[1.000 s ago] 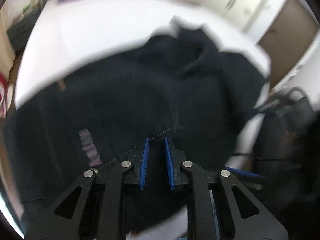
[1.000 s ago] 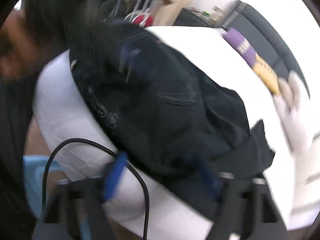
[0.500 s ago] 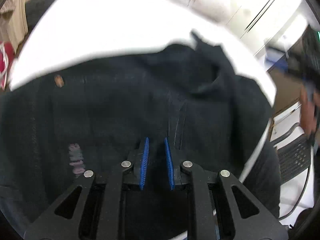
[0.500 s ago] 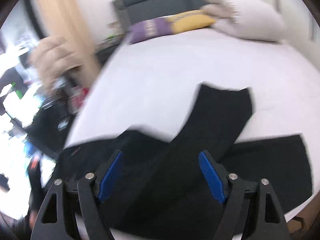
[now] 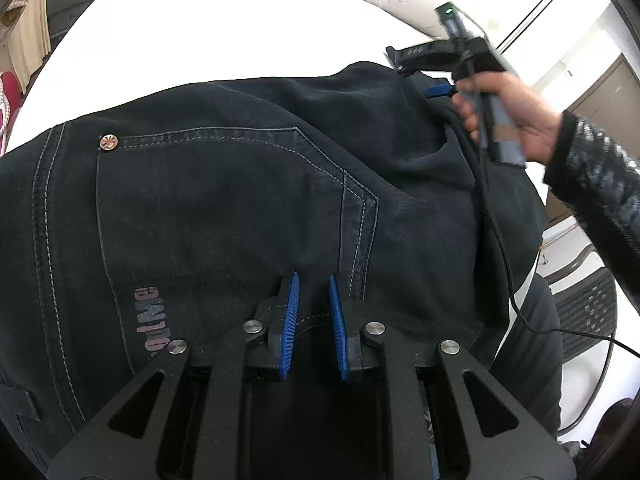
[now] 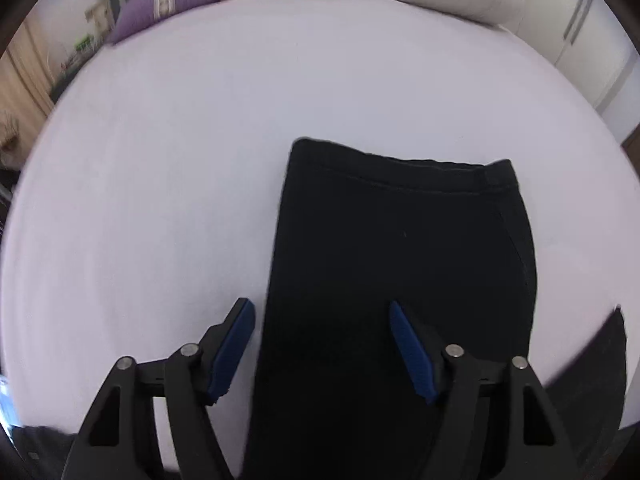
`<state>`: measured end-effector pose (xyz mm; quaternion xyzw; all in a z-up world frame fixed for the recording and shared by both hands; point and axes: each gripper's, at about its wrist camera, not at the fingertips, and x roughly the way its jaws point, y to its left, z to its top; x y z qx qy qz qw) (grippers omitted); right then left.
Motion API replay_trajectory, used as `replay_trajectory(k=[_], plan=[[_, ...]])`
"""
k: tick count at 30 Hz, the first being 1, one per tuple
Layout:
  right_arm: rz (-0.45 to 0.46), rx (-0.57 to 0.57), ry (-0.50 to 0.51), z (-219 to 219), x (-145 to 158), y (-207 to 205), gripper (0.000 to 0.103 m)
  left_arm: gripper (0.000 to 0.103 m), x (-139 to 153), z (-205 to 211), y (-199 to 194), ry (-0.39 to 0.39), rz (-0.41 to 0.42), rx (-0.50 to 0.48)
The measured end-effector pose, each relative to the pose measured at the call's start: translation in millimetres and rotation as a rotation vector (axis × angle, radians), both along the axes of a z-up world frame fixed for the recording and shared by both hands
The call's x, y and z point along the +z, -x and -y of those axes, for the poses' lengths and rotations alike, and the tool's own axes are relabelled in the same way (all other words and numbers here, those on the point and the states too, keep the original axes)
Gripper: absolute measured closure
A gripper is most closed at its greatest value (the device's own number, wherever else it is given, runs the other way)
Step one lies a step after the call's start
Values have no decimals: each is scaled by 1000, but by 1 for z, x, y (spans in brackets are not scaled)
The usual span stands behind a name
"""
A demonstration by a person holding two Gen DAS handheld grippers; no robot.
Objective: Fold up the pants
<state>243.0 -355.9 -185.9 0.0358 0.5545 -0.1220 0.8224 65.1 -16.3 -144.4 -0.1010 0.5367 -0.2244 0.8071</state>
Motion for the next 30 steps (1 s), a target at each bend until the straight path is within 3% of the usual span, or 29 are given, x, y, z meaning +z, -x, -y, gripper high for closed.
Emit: replay_trajectory(k=[2, 3, 4, 5, 7, 11, 16, 20, 22, 24, 26, 28, 30], plan=[[27, 11, 18, 0, -1, -1, 42, 87, -5, -2, 6, 1, 1, 1], [33, 20, 11, 0, 0, -1, 56, 87, -6, -2, 7, 0, 3, 2], [40, 31, 8, 0, 3, -1, 82, 87, -6, -2, 9, -1, 4, 3], [41, 44, 17, 1, 7, -1, 95, 87, -9, -1, 9, -3, 4, 3], [66, 32, -16, 10, 17, 7, 97, 87, -9, 0, 9, -10, 4, 3], [232, -62, -123, 57, 62, 54, 97, 87, -11, 1, 11, -15, 2, 7], [512, -302, -340, 149, 109, 179, 97, 87, -10, 2, 12, -16, -3, 22], [594, -567, -445, 228, 86, 284, 97, 87, -10, -1, 10, 1, -18, 51], [552, -672, -509, 253, 59, 314, 97, 87, -9, -3, 9, 12, -32, 72], [533, -746, -643, 265, 30, 338, 91, 87, -8, -6, 8, 17, -44, 82], [568, -778, -708, 270, 19, 353, 73, 87, -7, -7, 7, 15, -51, 86], [632, -779, -779, 272, 17, 353, 45, 87, -5, -8, 7, 13, -59, 95], [660, -768, -800, 275, 21, 357, 33, 87, -4, -8, 6, 9, -65, 101]])
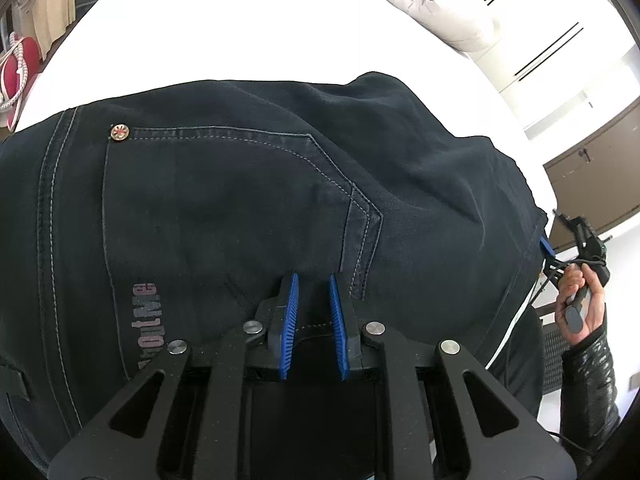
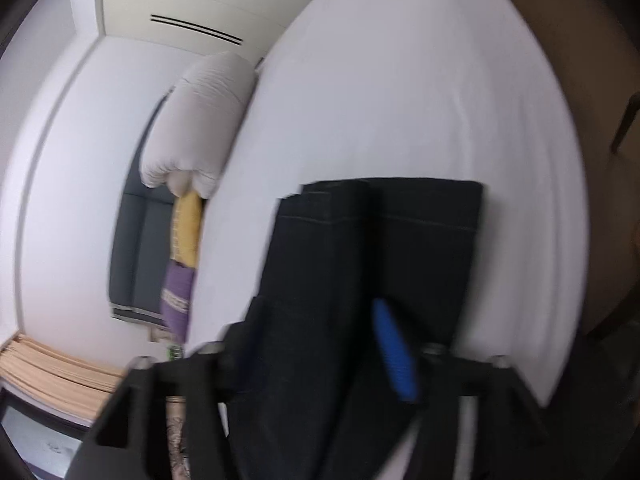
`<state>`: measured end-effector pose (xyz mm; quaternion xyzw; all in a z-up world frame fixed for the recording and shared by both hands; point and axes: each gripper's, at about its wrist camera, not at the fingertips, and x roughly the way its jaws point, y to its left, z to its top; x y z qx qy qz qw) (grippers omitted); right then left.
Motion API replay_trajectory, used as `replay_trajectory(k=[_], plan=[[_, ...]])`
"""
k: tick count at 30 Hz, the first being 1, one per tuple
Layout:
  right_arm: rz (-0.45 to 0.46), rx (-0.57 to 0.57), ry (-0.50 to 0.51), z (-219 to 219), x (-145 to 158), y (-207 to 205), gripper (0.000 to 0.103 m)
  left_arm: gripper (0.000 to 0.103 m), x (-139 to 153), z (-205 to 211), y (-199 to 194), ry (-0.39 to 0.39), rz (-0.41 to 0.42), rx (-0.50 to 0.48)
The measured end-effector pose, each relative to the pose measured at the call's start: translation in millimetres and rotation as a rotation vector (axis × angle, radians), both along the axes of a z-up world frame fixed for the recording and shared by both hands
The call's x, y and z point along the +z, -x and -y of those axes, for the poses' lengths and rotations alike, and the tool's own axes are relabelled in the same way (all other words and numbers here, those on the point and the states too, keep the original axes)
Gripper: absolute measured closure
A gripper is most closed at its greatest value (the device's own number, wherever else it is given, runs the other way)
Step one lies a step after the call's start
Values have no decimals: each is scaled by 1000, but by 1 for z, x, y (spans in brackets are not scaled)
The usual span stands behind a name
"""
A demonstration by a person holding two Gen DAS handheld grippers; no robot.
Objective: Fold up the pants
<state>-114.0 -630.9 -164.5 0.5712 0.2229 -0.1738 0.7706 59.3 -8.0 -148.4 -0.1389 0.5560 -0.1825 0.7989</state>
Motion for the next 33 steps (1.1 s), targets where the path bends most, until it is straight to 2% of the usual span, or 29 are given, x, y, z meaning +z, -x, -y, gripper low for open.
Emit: replay_trajectory(k=[3, 5, 6, 7, 8, 10, 18, 20, 22, 24, 27, 28, 31, 32, 33], plan=[[-20, -1, 25, -4, 3, -11, 33, 87, 2, 1, 2, -8, -5, 1], [-29, -7, 20, -2, 1, -10, 46, 87, 2, 2, 2, -12, -7, 2], [-37, -4, 16, -2, 1, -8, 63, 87, 2, 2, 2, -14, -7, 2], [-55, -2, 10, 2, -1, -5, 86, 87, 1, 3, 1, -15, -7, 1], [-77, -6, 0, 4, -5, -6, 96, 87, 1, 3, 1, -15, -8, 1], [-79, -25, -22, 7, -12, -4, 98, 87, 1, 3, 0, -15, -10, 2], [-91, -90, 31, 16, 2, 20, 100, 87, 3, 8, -4, -30, -13, -21], [-79, -88, 14, 17, 0, 21, 100, 87, 3, 9, -4, -34, -11, -22], [-31, -44, -32, 17, -5, 14, 99, 87, 2, 10, -3, -31, -11, -18], [-39, -21, -71, 17, -11, 4, 93, 87, 2, 11, -3, -33, -11, -18], [6, -38, -145, 21, -18, 0, 65, 87, 2, 12, -4, -34, -13, -19], [21, -45, -141, 22, -17, 0, 63, 87, 3, 11, -3, -34, -14, -19], [4, -37, -89, 21, -13, -8, 66, 87, 2, 9, -3, -30, -13, -17], [1, -28, -97, 22, -14, -11, 70, 87, 2, 10, -3, -33, -13, -17], [3, -26, -107, 23, -16, -11, 78, 87, 2, 10, -3, -36, -13, -19]])
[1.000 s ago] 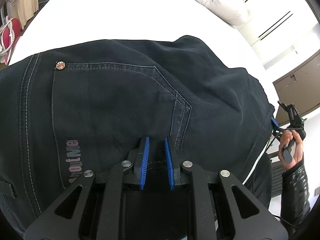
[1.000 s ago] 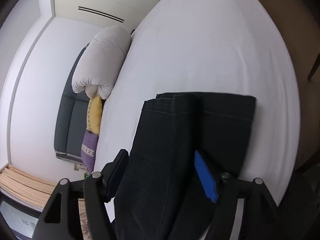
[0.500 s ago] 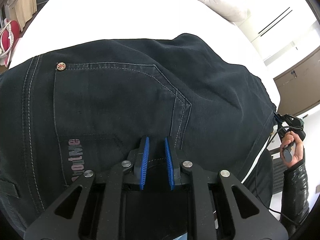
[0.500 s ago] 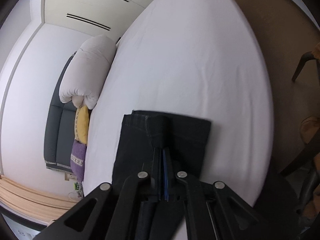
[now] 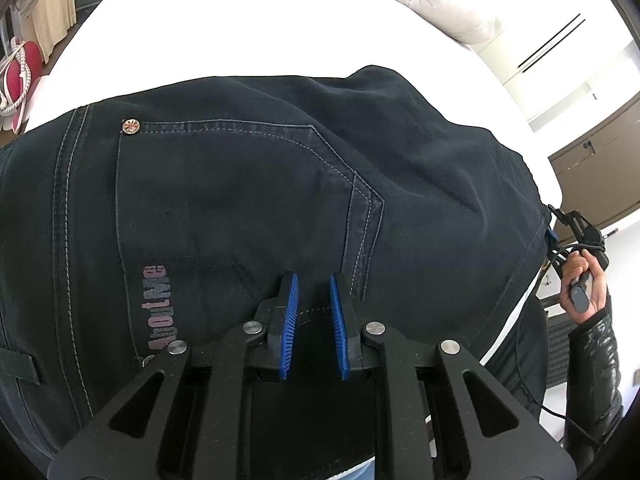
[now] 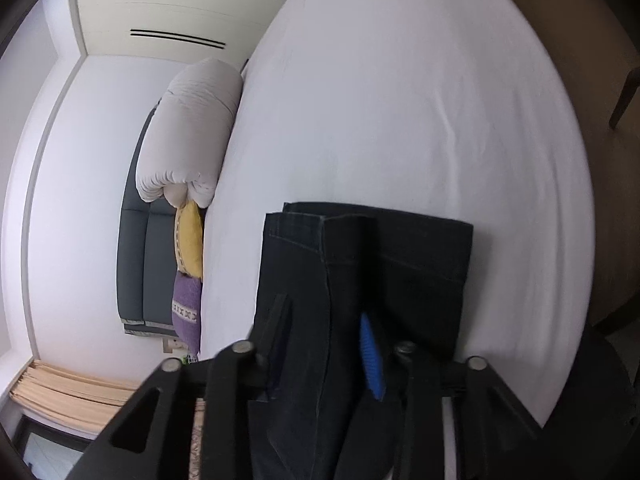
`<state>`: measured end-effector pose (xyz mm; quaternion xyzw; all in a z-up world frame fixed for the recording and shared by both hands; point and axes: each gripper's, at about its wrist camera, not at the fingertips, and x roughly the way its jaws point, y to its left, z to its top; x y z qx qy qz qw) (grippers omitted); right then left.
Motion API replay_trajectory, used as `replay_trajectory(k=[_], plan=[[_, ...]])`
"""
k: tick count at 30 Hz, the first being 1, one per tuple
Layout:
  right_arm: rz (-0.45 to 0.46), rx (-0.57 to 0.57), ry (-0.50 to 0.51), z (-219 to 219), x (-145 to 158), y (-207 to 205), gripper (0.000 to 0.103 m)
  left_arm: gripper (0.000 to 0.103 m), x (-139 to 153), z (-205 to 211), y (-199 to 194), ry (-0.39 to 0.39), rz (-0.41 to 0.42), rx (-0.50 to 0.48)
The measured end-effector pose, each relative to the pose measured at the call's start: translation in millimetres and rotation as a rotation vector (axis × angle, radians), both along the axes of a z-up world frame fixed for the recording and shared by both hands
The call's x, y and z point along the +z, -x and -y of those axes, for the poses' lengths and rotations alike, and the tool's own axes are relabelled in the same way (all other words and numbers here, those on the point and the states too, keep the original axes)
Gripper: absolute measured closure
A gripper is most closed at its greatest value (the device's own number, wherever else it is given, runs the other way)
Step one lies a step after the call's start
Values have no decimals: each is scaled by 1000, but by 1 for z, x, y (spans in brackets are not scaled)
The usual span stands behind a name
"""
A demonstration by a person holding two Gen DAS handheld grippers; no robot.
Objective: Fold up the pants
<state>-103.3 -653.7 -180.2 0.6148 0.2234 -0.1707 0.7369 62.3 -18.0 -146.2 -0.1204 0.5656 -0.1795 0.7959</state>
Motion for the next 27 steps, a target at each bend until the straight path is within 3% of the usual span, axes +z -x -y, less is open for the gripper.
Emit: replay_trajectory(k=[2, 4, 13, 21, 27], plan=[[4, 10, -19, 1, -4, 0, 93, 87, 0, 0, 0, -3, 1, -2], [-4, 16, -8, -1, -6, 2, 98, 87, -1, 1, 0, -2, 2, -1], [-74, 20, 145, -12, 20, 19, 99, 87, 1, -2, 2, -2, -2, 2], [-100, -36, 72, -10, 9, 48, 100, 87, 1, -5, 2, 1, 3, 1], [-96, -33, 82, -2, 1, 51, 100, 87, -2, -12, 4, 25, 19, 6]])
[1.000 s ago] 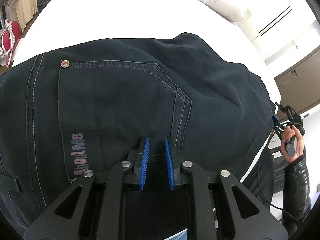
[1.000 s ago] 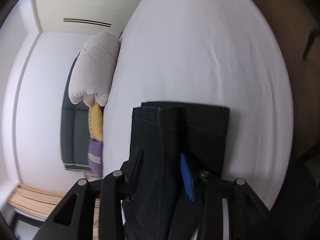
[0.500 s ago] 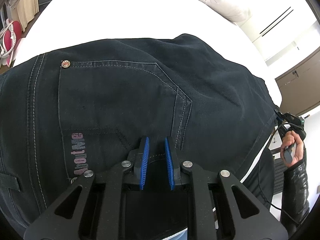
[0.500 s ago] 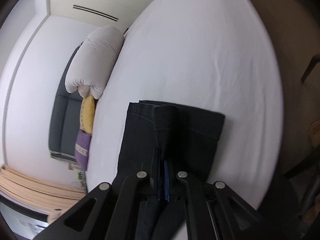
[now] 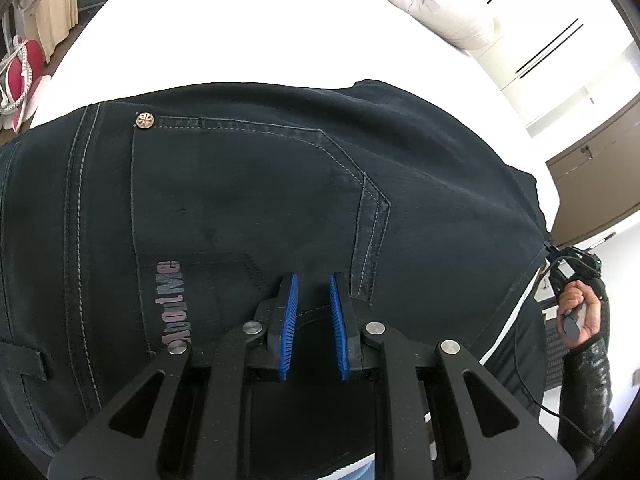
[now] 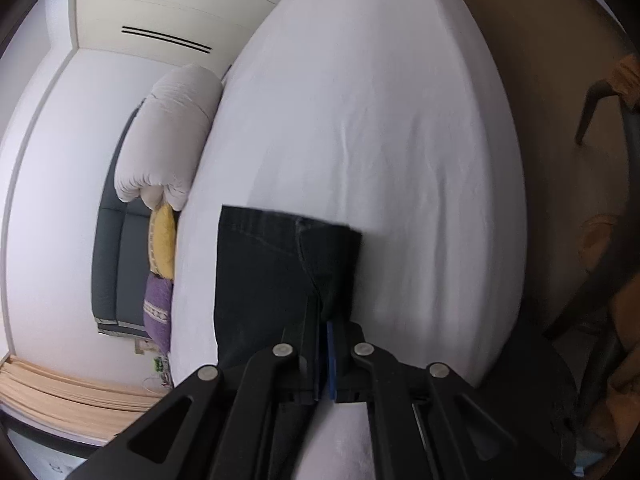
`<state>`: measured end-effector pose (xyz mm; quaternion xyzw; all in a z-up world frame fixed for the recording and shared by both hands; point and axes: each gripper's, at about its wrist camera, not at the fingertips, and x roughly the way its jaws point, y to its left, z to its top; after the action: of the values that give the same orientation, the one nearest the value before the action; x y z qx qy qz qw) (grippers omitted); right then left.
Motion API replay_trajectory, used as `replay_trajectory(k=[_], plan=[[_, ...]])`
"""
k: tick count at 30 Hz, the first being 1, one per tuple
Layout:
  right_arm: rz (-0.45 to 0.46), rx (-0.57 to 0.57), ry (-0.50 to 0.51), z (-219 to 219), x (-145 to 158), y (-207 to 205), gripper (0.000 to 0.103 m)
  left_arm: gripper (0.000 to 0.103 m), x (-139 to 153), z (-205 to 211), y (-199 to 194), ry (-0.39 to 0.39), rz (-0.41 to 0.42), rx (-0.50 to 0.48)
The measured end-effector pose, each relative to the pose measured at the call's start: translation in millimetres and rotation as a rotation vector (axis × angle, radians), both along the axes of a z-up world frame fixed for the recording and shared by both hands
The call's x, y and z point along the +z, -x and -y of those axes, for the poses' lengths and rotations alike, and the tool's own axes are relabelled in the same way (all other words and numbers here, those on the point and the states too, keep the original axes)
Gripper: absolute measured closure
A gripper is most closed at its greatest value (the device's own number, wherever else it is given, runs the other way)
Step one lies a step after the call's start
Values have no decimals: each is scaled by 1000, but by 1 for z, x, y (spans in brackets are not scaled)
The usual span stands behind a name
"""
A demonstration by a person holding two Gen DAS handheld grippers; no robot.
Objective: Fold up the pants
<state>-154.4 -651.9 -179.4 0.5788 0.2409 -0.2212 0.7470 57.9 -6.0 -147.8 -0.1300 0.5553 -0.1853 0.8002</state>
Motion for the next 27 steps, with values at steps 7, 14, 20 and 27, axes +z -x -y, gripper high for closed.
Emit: replay_trajectory(k=[7, 14, 20, 27], plan=[[15, 7, -11, 11, -5, 3, 94, 87, 1, -17, 7, 8, 16, 32], [-11, 208, 140, -29, 67, -4, 58, 87, 20, -31, 17, 22, 67, 73], [132, 720, -35, -161, 74, -70, 59, 87, 30, -3, 28, 45, 113, -47], [-130, 884, -161, -237, -14, -96, 103, 87, 8, -13, 49, 18, 48, -79]])
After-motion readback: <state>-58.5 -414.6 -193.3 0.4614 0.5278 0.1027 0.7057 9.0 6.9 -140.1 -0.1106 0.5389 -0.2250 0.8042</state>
